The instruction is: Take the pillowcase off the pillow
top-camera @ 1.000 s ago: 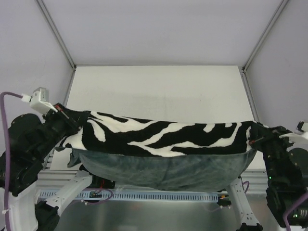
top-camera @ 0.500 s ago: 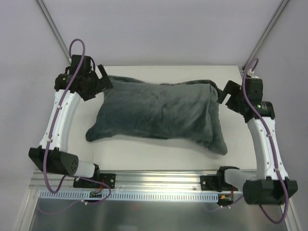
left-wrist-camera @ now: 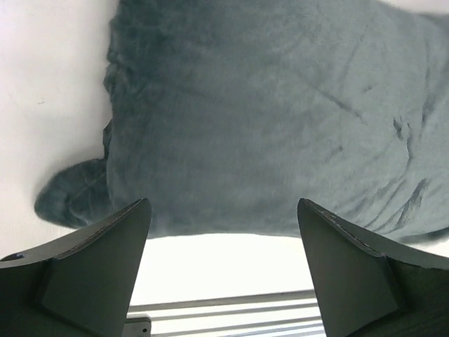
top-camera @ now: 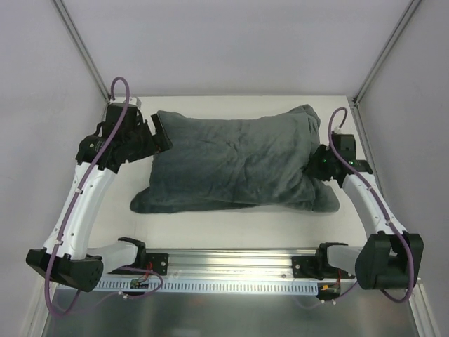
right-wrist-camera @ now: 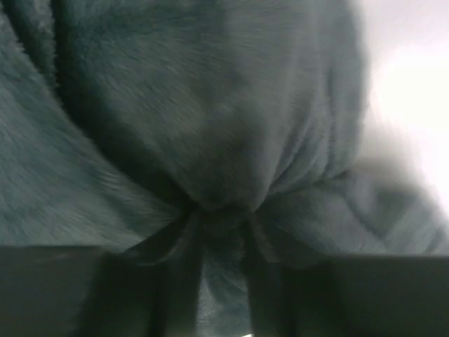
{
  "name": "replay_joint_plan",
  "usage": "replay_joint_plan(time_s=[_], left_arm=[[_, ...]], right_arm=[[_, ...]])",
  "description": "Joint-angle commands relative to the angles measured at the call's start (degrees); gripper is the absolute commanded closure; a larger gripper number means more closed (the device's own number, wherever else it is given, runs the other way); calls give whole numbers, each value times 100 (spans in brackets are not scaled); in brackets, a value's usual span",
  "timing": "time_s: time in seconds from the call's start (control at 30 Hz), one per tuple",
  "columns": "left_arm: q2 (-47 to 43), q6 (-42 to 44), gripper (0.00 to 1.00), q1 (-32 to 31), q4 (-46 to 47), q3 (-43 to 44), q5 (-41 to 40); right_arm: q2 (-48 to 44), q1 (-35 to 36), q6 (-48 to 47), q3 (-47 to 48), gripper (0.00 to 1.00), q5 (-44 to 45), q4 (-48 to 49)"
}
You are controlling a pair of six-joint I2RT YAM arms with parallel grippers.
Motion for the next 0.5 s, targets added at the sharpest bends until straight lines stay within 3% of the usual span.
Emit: replay_joint_plan(time_s=[0.0,0.03,0.07,0.13,0.2,0.23,0.3,0.33,0.4,0.47], left_arm=[[-44,136,15,-389,192,-72,78],[-8,110,15,-503,218,-72,-122],[53,101,15,-713,262,-64,-116],[308,109,16,-890,271,24,-72],[553,118,17,-1162,271,138,-159],[607,118,17,-1242,271,156,-186],[712,144,17,-1435,271,182,-247],[730,153,17,-1506,279,182,-273],[835,162,17,-1672,271,182,-379],[949,136,17,-1997,279,217,-493]], right_arm=[[91,594,738,-536,75,-631,909],[109,1337,888,-650,92,-578,1111],[127,1771,1064,-791,99,-499,1209],[66,2936,1555,-871,99,-428,1716],[-144,3539,1654,-749,97,-192,1868],[-259,3829,1585,-679,75,-51,1721],[-766,3841,1471,-573,53,422,1309],[-979,3745,1261,-564,34,712,1124],[-1357,3517,1040,-563,19,1073,703],[-1779,3314,865,-616,13,1189,499]])
